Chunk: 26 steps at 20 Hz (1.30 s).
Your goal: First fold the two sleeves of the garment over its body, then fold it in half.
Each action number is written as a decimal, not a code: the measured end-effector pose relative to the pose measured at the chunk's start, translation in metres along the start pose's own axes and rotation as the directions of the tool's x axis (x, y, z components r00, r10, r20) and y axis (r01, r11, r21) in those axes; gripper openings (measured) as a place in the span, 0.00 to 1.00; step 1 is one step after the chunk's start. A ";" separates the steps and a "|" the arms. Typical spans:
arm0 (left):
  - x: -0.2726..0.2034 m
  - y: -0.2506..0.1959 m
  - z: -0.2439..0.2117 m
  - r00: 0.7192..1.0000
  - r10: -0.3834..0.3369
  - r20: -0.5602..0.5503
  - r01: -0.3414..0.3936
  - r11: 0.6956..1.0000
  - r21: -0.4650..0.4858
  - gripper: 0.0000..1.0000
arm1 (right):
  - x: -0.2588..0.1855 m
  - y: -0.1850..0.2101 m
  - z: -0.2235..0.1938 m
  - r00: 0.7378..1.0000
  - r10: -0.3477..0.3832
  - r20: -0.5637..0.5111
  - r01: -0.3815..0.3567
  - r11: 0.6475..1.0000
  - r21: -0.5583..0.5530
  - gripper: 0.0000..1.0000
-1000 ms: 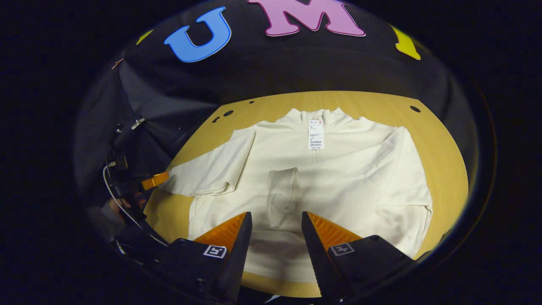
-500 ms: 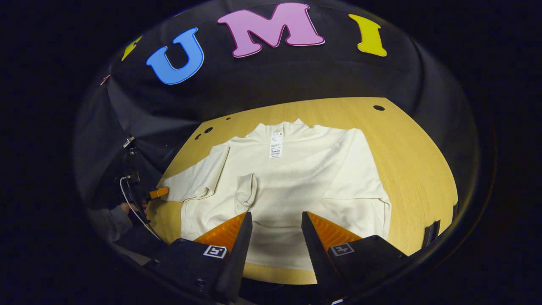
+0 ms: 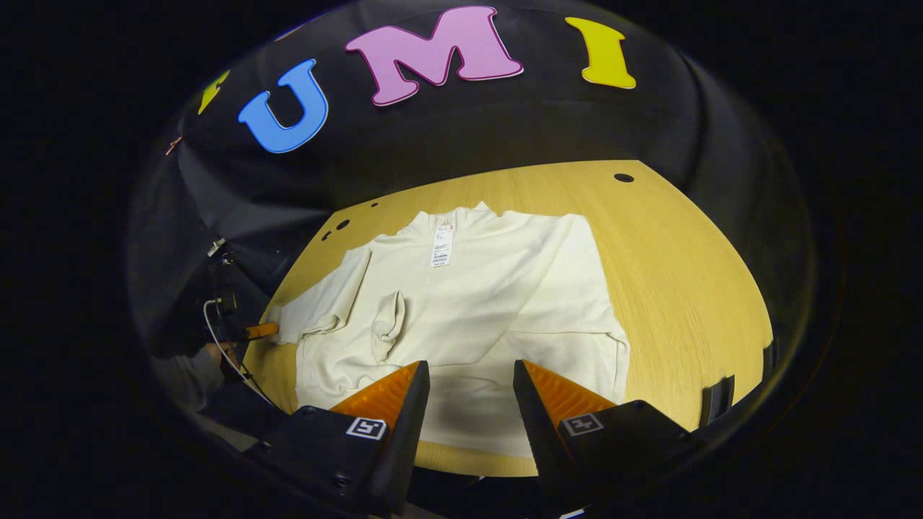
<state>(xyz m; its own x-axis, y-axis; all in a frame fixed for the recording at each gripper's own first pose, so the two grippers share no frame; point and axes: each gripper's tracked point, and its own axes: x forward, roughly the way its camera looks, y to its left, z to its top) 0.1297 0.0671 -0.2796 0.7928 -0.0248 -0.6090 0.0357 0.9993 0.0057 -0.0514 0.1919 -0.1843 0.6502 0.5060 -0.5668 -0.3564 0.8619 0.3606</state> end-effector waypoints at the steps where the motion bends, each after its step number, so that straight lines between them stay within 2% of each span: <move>1: -0.010 -0.006 -0.002 1.000 0.000 0.013 0.000 1.000 0.006 0.06 | -0.001 -0.004 -0.001 1.000 0.004 -0.005 -0.004 1.000 0.001 0.72; 6: -0.064 -0.049 0.003 0.996 -0.029 0.082 0.029 1.000 0.001 0.06 | -0.002 -0.028 -0.008 0.999 0.020 -0.030 -0.019 1.000 0.013 0.72; 14: -0.129 -0.175 0.062 0.959 -0.201 0.200 0.189 0.979 0.078 0.06 | -0.005 -0.073 -0.011 0.999 0.012 -0.049 -0.010 0.999 0.045 0.72; 19: -0.143 -0.265 0.077 0.929 -0.308 0.206 0.286 0.949 0.132 0.06 | -0.007 -0.101 -0.014 0.998 -0.002 -0.060 0.006 0.998 0.069 0.72; 23: -0.148 -0.338 0.071 0.901 -0.395 0.180 0.365 0.914 0.177 0.06 | -0.008 -0.120 -0.014 0.998 -0.005 -0.067 0.010 0.997 0.077 0.72; 26: -0.143 -0.382 0.060 0.889 -0.431 0.152 0.398 0.894 0.206 0.06 | -0.007 -0.131 -0.014 0.997 -0.005 -0.078 0.012 0.996 0.090 0.72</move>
<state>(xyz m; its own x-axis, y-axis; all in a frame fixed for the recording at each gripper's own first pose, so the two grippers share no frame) 0.0389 -0.3129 -0.1474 0.7820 -0.4570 -0.4238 0.4731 0.8779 -0.0738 -0.0188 0.0759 -0.2381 0.5976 0.5030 -0.6244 -0.2867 0.8613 0.4195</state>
